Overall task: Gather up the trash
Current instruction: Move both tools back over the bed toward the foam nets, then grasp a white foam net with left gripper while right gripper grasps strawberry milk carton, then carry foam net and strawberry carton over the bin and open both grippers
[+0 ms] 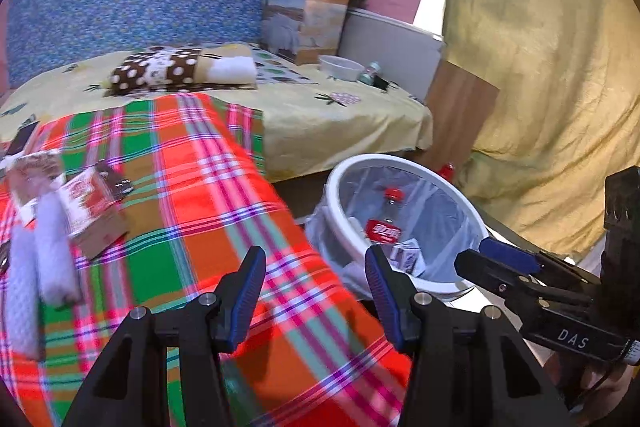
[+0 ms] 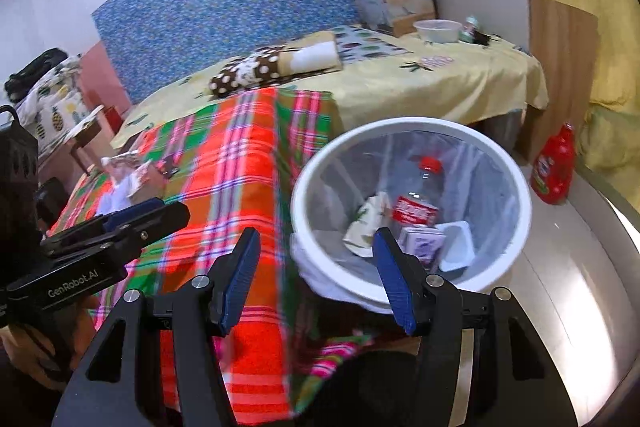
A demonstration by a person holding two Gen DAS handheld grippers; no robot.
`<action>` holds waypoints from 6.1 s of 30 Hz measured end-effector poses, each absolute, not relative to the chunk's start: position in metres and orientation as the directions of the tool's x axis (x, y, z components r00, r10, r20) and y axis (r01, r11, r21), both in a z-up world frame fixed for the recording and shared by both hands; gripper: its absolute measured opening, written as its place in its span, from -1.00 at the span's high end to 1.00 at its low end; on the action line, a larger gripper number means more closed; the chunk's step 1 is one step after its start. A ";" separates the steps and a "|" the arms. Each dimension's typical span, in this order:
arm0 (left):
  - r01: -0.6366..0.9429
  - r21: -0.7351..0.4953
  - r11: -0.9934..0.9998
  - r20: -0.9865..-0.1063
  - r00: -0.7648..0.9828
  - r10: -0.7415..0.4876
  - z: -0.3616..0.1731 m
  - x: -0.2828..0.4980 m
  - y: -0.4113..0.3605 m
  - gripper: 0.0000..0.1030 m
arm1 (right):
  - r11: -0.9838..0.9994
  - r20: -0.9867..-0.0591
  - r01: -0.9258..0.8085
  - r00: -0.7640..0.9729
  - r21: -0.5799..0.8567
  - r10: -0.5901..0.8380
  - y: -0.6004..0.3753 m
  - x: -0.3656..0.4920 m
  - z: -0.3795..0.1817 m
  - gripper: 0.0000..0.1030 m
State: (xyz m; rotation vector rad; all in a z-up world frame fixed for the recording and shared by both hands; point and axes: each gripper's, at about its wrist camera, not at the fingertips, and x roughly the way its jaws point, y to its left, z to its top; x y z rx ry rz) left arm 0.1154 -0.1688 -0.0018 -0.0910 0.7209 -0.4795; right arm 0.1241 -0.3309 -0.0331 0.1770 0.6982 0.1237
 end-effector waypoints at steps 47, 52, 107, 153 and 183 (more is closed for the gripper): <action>-0.055 -0.233 0.971 -0.620 0.777 -0.105 -0.001 0.063 0.026 0.00 | 0.887 -0.600 -0.427 0.668 0.178 0.441 -0.187 0.128 -0.016 -0.16; -0.060 -0.236 0.970 -0.649 0.752 -0.112 -0.014 0.086 0.028 0.00 | 0.885 -0.606 -0.432 0.661 0.176 0.443 -0.184 0.139 -0.016 -0.16; -0.074 -0.320 0.944 -0.671 0.721 -0.171 -0.038 0.107 0.043 0.53 | 0.884 -0.692 -0.452 0.601 0.118 0.400 -0.154 0.197 -0.038 -0.08; 0.248 -0.236 0.940 -0.642 0.686 -0.342 0.003 0.097 -0.103 0.53 | 0.962 -0.613 -0.171 0.743 0.212 0.268 -0.284 0.137 -0.033 -0.08; 0.520 -0.240 0.819 -0.703 0.489 -0.517 -0.031 0.143 -0.262 0.53 | 0.969 -0.687 0.129 0.725 0.211 0.054 -0.388 0.127 -0.057 -0.09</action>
